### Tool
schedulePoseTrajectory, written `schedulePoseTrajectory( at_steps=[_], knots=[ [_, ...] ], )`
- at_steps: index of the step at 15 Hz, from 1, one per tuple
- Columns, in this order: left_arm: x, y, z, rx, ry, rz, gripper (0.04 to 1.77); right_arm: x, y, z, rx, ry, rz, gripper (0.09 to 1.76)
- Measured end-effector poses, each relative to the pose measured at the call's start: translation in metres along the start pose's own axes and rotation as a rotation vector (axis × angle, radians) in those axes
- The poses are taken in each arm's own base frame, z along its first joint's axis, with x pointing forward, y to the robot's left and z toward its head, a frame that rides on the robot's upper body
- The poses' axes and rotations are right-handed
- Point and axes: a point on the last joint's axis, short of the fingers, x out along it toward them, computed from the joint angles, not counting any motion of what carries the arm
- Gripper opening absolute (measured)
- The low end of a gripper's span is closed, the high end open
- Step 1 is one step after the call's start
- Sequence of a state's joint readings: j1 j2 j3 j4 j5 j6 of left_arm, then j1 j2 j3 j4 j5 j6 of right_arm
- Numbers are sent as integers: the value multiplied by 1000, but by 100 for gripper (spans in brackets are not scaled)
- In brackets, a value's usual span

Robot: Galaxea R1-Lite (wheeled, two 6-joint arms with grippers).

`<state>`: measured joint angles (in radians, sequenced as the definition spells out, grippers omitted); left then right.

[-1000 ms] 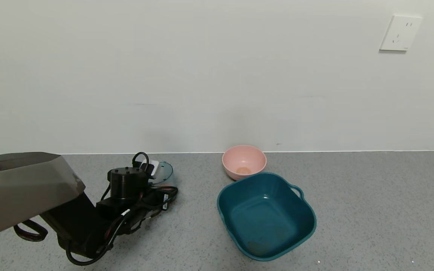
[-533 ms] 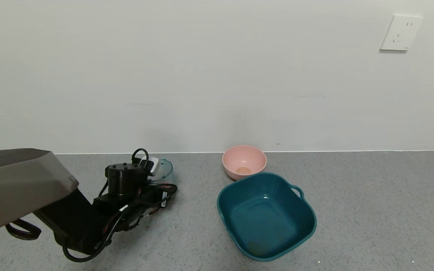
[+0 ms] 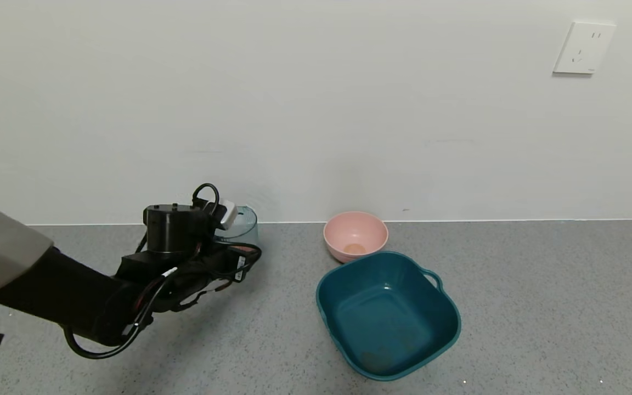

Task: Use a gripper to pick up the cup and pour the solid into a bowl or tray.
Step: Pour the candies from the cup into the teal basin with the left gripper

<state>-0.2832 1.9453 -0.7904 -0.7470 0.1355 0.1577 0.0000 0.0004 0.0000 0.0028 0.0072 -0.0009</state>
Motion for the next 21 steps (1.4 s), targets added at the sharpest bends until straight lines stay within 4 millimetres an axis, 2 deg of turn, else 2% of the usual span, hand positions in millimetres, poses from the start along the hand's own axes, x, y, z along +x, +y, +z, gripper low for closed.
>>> schedulePoseTrajectory(
  at_steps=[5, 9, 14, 21],
  knots=[
    [-29, -27, 39, 111, -61, -7, 129, 0, 0, 0, 0, 0, 0, 171],
    [-45, -54, 58, 264, -120, 25, 129, 0, 0, 0, 0, 0, 0, 171],
    [-58, -90, 66, 450, -110, 25, 129, 0, 0, 0, 0, 0, 0, 171],
    [-69, -124, 80, 711, -77, 59, 129, 0, 0, 0, 0, 0, 0, 171]
  ],
)
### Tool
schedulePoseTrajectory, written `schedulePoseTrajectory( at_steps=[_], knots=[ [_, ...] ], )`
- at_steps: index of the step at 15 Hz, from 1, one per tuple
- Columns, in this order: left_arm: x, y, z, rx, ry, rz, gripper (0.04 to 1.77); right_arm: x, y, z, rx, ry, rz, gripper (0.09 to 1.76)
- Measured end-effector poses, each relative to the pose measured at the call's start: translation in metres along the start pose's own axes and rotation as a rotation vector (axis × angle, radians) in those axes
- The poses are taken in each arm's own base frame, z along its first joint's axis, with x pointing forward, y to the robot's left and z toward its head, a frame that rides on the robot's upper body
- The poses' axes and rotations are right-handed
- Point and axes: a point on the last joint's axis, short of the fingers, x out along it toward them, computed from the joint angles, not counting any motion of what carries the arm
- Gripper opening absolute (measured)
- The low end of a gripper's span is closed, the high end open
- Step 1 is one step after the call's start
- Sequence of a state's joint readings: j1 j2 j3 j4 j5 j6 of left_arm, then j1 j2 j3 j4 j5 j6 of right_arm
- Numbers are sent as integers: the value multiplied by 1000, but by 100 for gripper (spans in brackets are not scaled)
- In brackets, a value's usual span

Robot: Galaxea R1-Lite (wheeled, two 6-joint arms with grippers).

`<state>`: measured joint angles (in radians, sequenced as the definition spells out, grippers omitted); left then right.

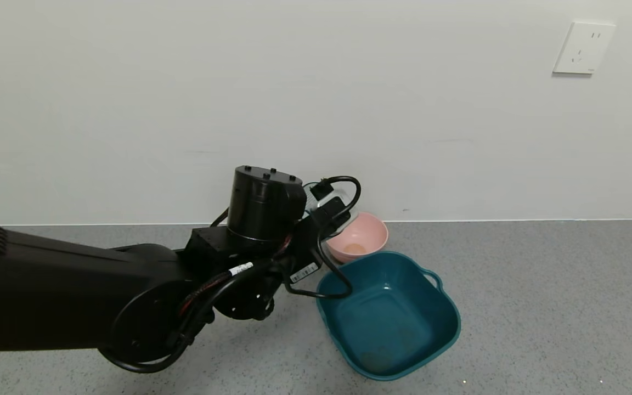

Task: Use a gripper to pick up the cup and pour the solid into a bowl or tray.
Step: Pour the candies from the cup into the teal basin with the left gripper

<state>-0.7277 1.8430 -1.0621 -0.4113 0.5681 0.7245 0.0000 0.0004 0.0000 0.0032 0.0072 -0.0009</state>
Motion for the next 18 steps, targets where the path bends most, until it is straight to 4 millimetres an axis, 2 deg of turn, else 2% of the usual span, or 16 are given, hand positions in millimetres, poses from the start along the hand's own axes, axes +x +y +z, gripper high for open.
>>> schedulePoseTrajectory(
  at_steps=[4, 9, 14, 18],
  knots=[
    [6, -10, 8, 202, 44, 50, 129, 0, 0, 0, 0, 0, 0, 171],
    [10, -9, 20, 482, 63, 86, 128, 0, 0, 0, 0, 0, 0, 171],
    [15, -13, 19, 761, 143, 101, 128, 0, 0, 0, 0, 0, 0, 171],
    [14, -28, 23, 895, 259, 132, 128, 0, 0, 0, 0, 0, 0, 171]
  ],
)
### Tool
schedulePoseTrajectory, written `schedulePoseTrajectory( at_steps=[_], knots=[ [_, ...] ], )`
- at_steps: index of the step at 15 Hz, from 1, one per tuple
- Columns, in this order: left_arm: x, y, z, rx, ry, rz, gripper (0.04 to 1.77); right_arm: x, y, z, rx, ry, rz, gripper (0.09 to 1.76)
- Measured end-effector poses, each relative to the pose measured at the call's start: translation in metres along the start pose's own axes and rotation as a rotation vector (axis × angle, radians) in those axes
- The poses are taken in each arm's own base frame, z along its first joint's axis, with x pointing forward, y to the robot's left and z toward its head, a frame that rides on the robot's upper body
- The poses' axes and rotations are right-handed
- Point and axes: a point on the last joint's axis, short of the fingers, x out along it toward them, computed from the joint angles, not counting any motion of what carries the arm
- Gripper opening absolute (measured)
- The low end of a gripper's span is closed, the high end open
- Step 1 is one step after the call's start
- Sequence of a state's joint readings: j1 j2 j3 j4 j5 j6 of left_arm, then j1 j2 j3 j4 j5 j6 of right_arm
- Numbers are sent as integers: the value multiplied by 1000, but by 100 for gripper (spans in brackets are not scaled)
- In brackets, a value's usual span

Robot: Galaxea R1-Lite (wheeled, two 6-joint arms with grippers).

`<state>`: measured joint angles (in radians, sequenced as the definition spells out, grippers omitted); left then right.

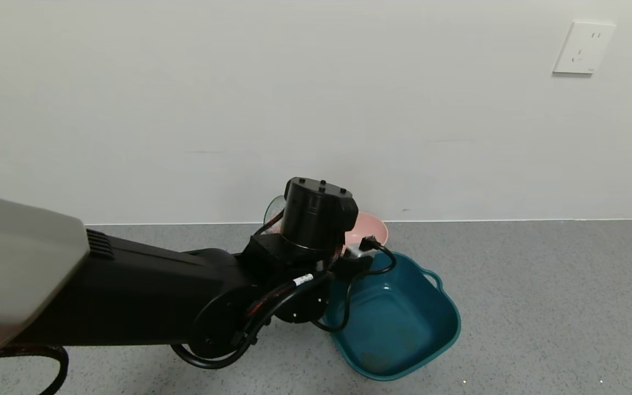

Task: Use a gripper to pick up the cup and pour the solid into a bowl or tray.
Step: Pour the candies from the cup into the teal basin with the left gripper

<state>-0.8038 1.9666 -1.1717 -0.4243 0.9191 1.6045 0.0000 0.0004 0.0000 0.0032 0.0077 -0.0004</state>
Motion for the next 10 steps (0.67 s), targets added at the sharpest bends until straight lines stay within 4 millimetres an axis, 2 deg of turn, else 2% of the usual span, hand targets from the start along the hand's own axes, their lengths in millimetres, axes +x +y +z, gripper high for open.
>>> schedulePoseTrajectory(
  at_steps=[5, 10],
  knots=[
    [-14, -9, 30, 136, 82, 0, 128, 0, 0, 0, 0, 0, -1, 171],
    [-23, -17, 43, 238, 162, -9, 128, 0, 0, 0, -1, 0, 0, 171]
  ],
)
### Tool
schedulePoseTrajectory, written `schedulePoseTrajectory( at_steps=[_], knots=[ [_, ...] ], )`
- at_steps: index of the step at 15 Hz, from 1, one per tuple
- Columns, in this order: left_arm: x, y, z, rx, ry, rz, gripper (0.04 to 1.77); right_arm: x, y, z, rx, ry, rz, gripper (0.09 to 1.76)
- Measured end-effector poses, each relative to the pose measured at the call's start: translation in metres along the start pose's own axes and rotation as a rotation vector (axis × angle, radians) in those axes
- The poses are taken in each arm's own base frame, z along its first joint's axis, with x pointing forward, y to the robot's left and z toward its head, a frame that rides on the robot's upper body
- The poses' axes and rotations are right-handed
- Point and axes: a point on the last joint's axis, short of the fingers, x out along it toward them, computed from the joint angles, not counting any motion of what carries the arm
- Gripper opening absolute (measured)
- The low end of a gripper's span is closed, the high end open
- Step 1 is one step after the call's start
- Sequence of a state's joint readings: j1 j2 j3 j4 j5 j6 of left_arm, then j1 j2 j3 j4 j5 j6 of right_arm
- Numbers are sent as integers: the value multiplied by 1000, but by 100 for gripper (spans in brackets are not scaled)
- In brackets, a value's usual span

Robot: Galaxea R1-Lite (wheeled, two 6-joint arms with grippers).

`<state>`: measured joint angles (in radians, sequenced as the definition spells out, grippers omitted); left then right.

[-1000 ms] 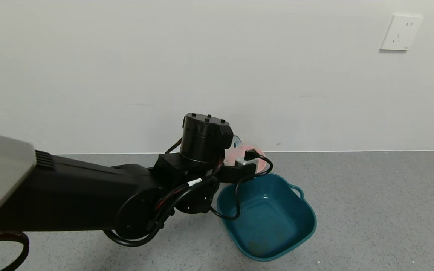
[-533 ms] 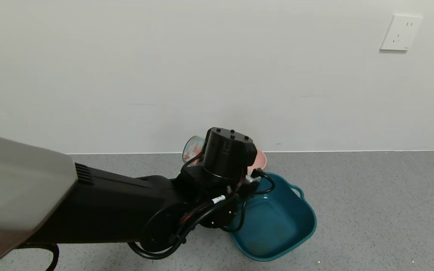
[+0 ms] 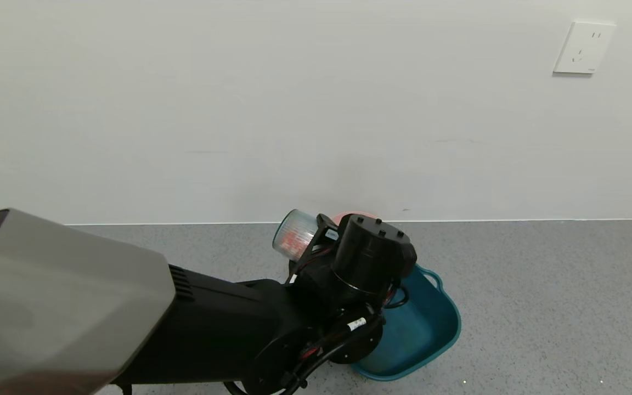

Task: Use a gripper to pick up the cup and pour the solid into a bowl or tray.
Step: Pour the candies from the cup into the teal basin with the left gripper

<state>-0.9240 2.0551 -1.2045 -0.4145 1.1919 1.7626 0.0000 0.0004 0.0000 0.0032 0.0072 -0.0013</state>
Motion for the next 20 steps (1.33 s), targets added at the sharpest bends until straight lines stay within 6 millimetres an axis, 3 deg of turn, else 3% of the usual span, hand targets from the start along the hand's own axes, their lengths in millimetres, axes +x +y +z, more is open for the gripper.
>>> schedulePoseTrajectory(
  at_steps=[15, 18, 20],
  knots=[
    [-31, 33, 2, 244, 60, 49, 128, 0, 0, 0, 1, 0, 0, 171],
    [-32, 34, 2, 236, 57, 53, 128, 0, 0, 0, 1, 0, 0, 171],
    [-31, 37, 1, 142, 53, 79, 128, 0, 0, 0, 1, 0, 0, 171]
  ],
)
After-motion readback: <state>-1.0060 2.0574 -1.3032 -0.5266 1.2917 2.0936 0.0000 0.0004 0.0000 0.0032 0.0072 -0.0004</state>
